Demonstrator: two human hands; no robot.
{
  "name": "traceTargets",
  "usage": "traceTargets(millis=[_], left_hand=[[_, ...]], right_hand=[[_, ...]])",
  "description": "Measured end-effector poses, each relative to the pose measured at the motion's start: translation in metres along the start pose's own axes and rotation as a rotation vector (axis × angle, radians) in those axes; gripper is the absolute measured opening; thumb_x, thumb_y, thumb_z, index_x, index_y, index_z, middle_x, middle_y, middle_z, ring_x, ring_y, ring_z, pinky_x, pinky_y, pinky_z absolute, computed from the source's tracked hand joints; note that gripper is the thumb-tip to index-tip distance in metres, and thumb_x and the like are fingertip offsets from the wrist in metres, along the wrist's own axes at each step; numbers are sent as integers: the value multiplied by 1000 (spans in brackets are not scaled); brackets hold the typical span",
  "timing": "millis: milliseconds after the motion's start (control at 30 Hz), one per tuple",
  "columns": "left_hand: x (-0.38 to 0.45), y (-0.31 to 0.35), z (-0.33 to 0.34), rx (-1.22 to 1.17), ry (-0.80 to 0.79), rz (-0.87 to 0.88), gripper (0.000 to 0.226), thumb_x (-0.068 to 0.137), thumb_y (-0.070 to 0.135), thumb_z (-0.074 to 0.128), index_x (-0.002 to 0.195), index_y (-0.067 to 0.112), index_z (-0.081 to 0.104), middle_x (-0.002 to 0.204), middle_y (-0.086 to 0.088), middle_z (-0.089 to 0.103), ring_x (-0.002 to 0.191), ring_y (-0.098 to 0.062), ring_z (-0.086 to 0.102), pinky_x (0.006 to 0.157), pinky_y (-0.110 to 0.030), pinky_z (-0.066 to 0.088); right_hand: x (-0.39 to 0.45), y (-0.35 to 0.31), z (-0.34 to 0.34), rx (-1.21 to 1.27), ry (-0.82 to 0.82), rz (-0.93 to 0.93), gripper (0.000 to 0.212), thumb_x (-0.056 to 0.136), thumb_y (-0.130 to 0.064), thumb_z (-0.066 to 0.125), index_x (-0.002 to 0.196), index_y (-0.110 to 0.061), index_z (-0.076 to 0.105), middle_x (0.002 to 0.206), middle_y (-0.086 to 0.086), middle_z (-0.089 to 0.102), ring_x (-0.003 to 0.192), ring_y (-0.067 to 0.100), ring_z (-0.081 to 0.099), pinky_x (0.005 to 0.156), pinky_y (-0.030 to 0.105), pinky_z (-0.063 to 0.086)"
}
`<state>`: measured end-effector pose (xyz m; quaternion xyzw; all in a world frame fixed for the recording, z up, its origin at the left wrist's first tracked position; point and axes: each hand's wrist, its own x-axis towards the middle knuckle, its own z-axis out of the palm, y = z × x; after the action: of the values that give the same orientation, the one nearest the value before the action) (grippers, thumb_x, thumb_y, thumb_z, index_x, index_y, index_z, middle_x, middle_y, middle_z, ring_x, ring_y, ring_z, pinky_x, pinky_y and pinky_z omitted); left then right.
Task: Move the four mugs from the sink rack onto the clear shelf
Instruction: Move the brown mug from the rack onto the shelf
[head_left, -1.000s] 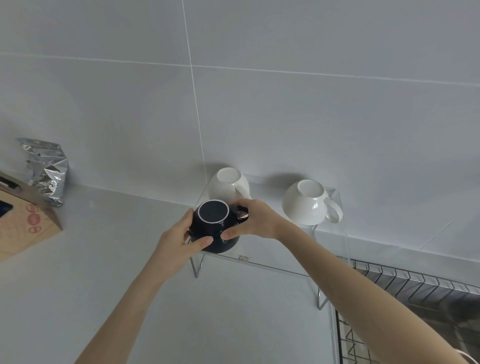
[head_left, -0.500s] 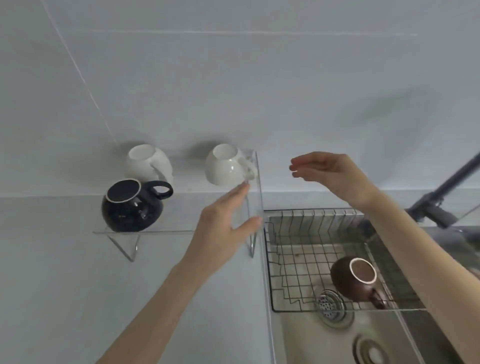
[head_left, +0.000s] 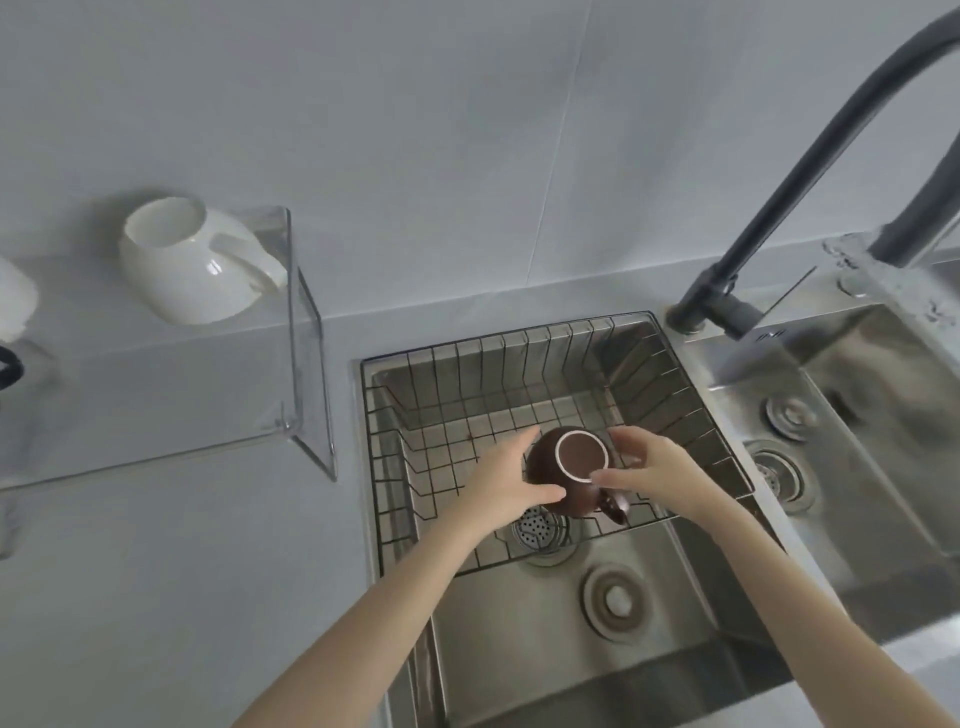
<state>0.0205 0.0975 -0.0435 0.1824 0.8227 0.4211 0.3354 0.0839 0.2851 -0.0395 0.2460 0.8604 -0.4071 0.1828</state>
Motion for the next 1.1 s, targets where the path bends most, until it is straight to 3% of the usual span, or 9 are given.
traceTargets(millis=[133, 267, 367, 467, 600, 733, 800, 967, 1100], left_hand=[[18, -5, 14, 35, -12, 8, 86, 66, 18, 76, 138, 16, 30, 145, -4, 40, 134, -19, 35, 104, -25, 24], [27, -11, 24, 32, 17, 1, 88, 60, 19, 80, 135, 20, 35, 135, -4, 52, 126, -21, 45, 104, -28, 31], [27, -11, 25, 42, 51, 19, 87, 60, 18, 80, 135, 18, 37, 133, -5, 54, 124, -20, 46, 97, -21, 29], [26, -10, 22, 44, 49, 36, 85, 58, 17, 80, 134, 16, 40, 129, -8, 58, 121, -21, 50, 101, -26, 35], [26, -9, 12, 14, 85, 47, 69, 64, 20, 77, 127, 13, 49, 125, -7, 62, 117, -21, 55, 101, -29, 42], [22, 0, 7, 35, 52, 64, 59, 69, 19, 73, 124, 11, 52, 122, -10, 63, 113, -21, 56, 93, -24, 40], [21, -2, 10, 54, 23, 70, 58, 68, 20, 73, 123, 14, 53, 117, -9, 66, 110, -21, 59, 96, -28, 44], [21, -12, 14, 78, 8, 33, 77, 62, 19, 77, 131, 17, 43, 122, -8, 63, 115, -22, 55, 98, -30, 42], [21, -18, 18, 71, 9, 12, 89, 60, 21, 78, 137, 15, 33, 126, -8, 60, 118, -22, 53, 102, -32, 41]], right_hand=[[10, 9, 11, -62, -35, -5, 96, 54, -35, 83, 136, -17, 37, 133, 3, 53, 122, 18, 49, 105, 35, 38], [13, 11, 14, -94, -1, -72, 92, 53, -29, 84, 133, -17, 41, 124, 3, 60, 115, 18, 55, 100, 32, 42], [13, 11, 13, -81, 44, -95, 88, 50, -27, 85, 128, -17, 48, 118, 1, 64, 109, 18, 58, 99, 34, 45], [11, 10, 11, -61, 64, -109, 79, 50, -26, 86, 122, -18, 55, 112, 0, 67, 104, 14, 61, 97, 32, 47], [12, -13, -1, -10, 83, -122, 49, 61, -19, 80, 108, -18, 66, 97, -8, 67, 95, 6, 62, 92, 26, 47], [15, -30, 3, -72, -17, -113, 67, 55, -21, 80, 119, -18, 59, 109, -2, 67, 102, 13, 61, 96, 32, 48], [14, -25, 6, -141, -29, -95, 73, 52, -23, 81, 121, -20, 56, 108, -1, 66, 103, 17, 60, 95, 35, 48], [10, -14, 10, -151, -37, -50, 82, 48, -17, 83, 123, -16, 51, 115, 4, 64, 108, 22, 59, 98, 36, 47], [11, -11, 12, -134, 2, -63, 79, 47, -15, 84, 120, -15, 54, 102, -1, 64, 98, 17, 60, 92, 29, 47]])
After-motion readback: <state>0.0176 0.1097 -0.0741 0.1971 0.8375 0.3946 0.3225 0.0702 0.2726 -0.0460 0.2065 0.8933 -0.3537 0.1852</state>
